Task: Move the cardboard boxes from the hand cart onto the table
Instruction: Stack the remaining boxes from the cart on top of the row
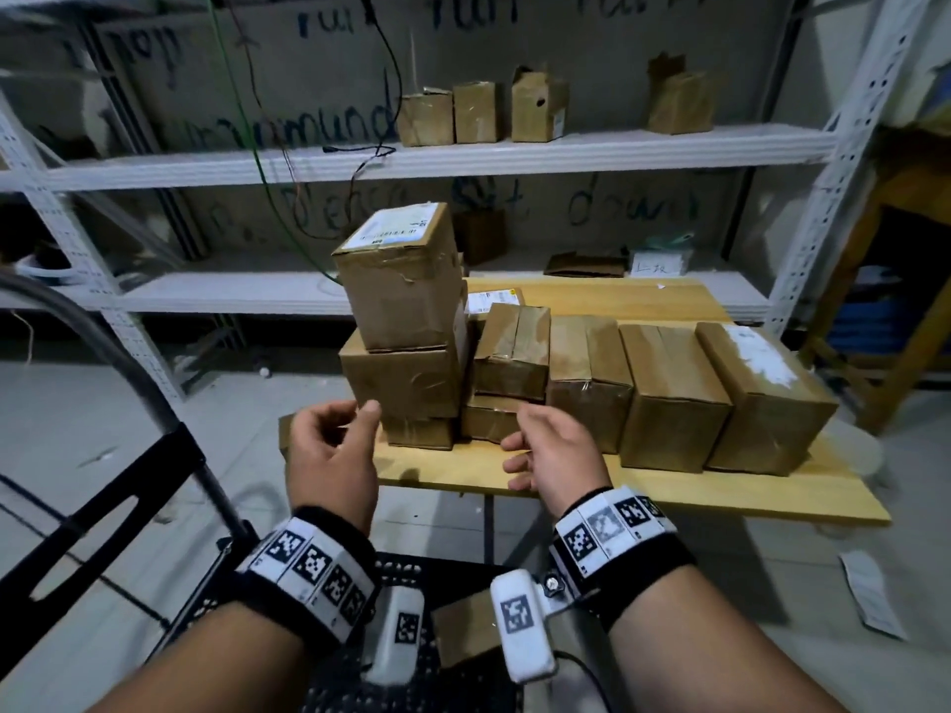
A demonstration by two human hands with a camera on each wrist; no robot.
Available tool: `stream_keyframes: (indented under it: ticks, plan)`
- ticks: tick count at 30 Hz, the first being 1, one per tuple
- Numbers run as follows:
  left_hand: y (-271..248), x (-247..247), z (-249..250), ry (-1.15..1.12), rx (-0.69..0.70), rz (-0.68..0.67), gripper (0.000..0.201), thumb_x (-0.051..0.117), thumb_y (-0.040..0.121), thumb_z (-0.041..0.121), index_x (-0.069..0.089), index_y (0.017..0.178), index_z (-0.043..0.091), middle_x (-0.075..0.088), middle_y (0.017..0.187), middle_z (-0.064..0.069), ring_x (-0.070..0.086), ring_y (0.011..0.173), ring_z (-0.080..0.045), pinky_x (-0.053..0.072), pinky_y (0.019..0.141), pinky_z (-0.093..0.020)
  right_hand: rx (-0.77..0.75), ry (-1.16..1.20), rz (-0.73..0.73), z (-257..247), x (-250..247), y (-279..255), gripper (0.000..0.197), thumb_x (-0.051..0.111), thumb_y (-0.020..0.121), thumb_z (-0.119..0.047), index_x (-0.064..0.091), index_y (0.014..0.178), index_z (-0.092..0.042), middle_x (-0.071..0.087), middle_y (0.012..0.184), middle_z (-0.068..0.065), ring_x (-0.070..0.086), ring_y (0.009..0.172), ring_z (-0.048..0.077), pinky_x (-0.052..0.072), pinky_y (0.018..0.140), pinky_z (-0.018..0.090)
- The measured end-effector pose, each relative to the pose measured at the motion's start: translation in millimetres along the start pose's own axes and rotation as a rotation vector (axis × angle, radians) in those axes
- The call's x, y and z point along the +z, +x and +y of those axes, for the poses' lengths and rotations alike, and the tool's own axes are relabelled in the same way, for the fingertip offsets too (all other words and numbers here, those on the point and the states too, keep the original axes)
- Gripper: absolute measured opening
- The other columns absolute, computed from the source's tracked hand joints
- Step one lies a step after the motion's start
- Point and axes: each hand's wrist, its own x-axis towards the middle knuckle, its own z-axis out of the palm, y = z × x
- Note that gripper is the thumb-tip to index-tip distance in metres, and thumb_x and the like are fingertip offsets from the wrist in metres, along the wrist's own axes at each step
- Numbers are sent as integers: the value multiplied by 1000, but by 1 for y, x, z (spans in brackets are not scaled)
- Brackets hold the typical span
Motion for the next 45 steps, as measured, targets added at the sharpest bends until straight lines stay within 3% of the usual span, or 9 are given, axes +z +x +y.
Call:
stream_keyframes:
  ticks: [2, 4, 7, 9, 11, 18, 24, 41, 45]
  plan:
    - [13, -4, -4, 6, -50, 74, 11, 75, 93, 25, 66, 97, 21, 74, 102, -9, 70, 96, -27, 58, 87, -40, 6, -19, -23, 1, -1, 0, 41, 54, 106, -31, 53, 146, -19, 69, 95, 7, 65, 74, 21, 55, 58, 32]
    - [15, -8, -7, 56, -92, 44, 5, 70, 95, 19, 69, 96, 14, 74, 94, -8, 69, 88, -30, 57, 79, -42, 44, -4, -49, 1, 0, 0, 52, 55, 106, -27, 40, 156, -21, 69, 97, 9, 66, 71, 21, 56, 56, 33]
    - [-10, -2, -15, 147, -173, -267, 11, 64, 100, 13, 71, 92, 14, 67, 77, -4, 60, 69, -23, 47, 62, -33, 94, 31, -94, 2, 3, 5, 66, 56, 106, -24, 24, 163, -23, 69, 101, 13, 66, 66, 21, 55, 51, 32]
    - [-28, 9, -18, 211, -242, -504, 7, 66, 100, 16, 72, 104, 18, 65, 76, -4, 56, 63, -19, 45, 56, -31, 98, 43, -89, 3, 4, 9, 68, 55, 106, -22, 21, 164, -23, 69, 100, 14, 64, 63, 21, 53, 49, 31]
    - [-36, 22, -19, 262, -297, -610, 21, 66, 101, 17, 68, 121, 23, 66, 78, -7, 55, 59, -19, 42, 50, -28, 99, 58, -78, 5, 4, 13, 68, 54, 106, -21, 20, 165, -23, 69, 98, 14, 63, 61, 21, 52, 46, 30]
    - [-28, 47, -22, 236, -427, -634, 67, 56, 101, 8, 35, 156, 39, 72, 78, -13, 50, 43, -23, 33, 43, -23, 104, 27, -110, 11, 0, 19, 70, 52, 105, -17, 16, 165, -25, 67, 91, 12, 60, 57, 19, 47, 43, 28]
    - [-31, 52, -22, 269, -420, -686, 88, 57, 96, 6, 13, 164, 39, 74, 77, -15, 51, 41, -23, 36, 41, -25, 107, 18, -118, 16, 1, 23, 73, 52, 104, -16, 14, 166, -26, 67, 90, 12, 58, 55, 20, 47, 42, 28]
    - [-59, 24, -27, 252, -343, -665, 78, 63, 95, 3, 34, 156, 41, 68, 65, -8, 54, 44, -22, 42, 40, -26, 75, -239, -148, 20, -6, -25, 83, 62, 100, -31, 9, 165, -36, 71, 87, 9, 63, 61, 19, 49, 46, 28]
    - [-64, 16, -19, 475, -57, -573, 66, 74, 92, 12, 47, 150, 30, 66, 73, 1, 59, 55, -5, 52, 57, -25, 14, -370, -69, 18, -19, -38, 65, 64, 99, -38, 34, 156, -31, 69, 91, 3, 64, 71, 17, 52, 54, 30]
